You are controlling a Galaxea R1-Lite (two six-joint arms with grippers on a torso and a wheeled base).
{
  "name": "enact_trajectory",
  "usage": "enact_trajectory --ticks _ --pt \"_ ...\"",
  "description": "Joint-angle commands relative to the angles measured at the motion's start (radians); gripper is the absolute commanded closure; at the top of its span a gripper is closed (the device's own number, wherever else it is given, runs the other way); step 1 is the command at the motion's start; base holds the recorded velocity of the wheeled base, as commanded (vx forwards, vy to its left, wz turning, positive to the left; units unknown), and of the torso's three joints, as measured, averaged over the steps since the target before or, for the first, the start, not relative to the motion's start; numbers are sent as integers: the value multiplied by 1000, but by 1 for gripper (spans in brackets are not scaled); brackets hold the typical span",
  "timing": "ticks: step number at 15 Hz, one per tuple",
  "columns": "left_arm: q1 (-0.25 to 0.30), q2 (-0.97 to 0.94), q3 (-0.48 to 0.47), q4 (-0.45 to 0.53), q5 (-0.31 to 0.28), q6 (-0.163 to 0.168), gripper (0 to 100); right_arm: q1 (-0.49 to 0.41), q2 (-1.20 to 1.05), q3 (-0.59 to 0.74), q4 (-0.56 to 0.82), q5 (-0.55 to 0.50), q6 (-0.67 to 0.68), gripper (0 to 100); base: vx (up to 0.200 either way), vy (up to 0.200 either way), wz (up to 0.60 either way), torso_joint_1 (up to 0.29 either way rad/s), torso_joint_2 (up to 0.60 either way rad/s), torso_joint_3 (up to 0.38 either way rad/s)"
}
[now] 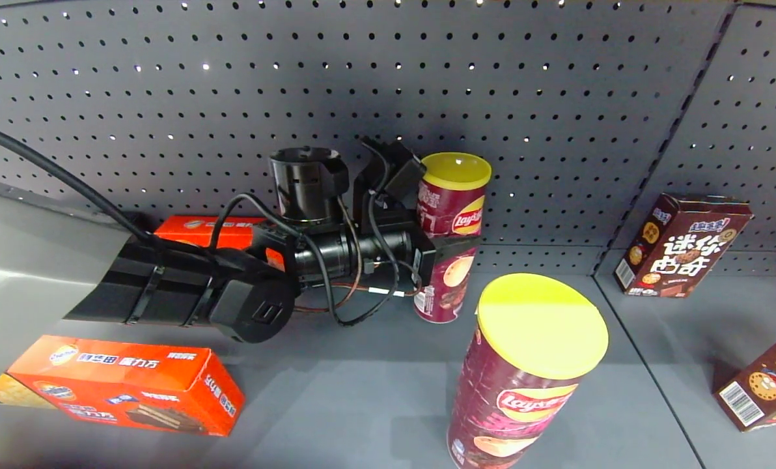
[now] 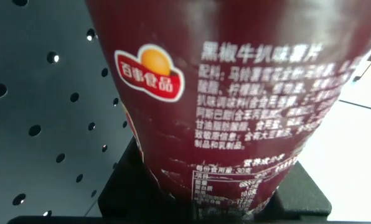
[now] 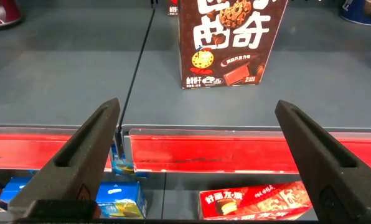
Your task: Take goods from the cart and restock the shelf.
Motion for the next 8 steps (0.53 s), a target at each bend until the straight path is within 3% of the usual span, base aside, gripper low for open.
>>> enact_trajectory --ticks 1,3,4,8 --pt "-3 0 2 -1 0 0 100 0 1 0 0 0 0 0 0 0 0 0 0 0" --pt "-3 3 5 -1 1 22 100 0 1 0 0 0 0 0 0 0 0 0 0 0" --pt "-3 5 5 -1 1 23 0 0 1 0 0 0 0 0 0 0 0 0 0 0" --pt "-4 0 13 -2 8 25 0 0 1 0 0 0 0 0 0 0 0 0 0 0"
